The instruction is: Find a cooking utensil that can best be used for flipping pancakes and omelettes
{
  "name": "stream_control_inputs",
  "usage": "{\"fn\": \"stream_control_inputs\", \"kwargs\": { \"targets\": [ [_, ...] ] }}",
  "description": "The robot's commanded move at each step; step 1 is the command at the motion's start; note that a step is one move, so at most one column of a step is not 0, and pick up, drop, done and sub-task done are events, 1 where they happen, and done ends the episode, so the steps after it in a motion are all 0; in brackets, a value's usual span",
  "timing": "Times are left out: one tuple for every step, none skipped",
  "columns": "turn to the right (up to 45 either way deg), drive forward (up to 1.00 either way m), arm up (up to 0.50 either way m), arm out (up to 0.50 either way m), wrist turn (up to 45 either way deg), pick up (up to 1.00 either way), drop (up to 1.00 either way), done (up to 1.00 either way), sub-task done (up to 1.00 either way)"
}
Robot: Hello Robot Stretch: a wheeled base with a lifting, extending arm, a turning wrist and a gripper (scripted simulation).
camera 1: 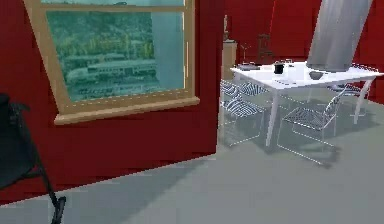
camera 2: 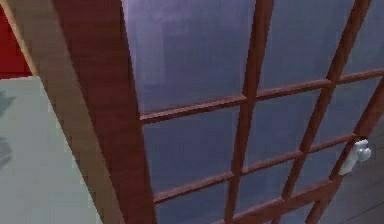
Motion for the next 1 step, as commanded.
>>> {"fn": "stream_control_inputs", "kwargs": {
  "targets": [
    [-18.0,0.00,0.00,0.00,0.0,0.00,0.00,0.00,0.00]
  ]
}}
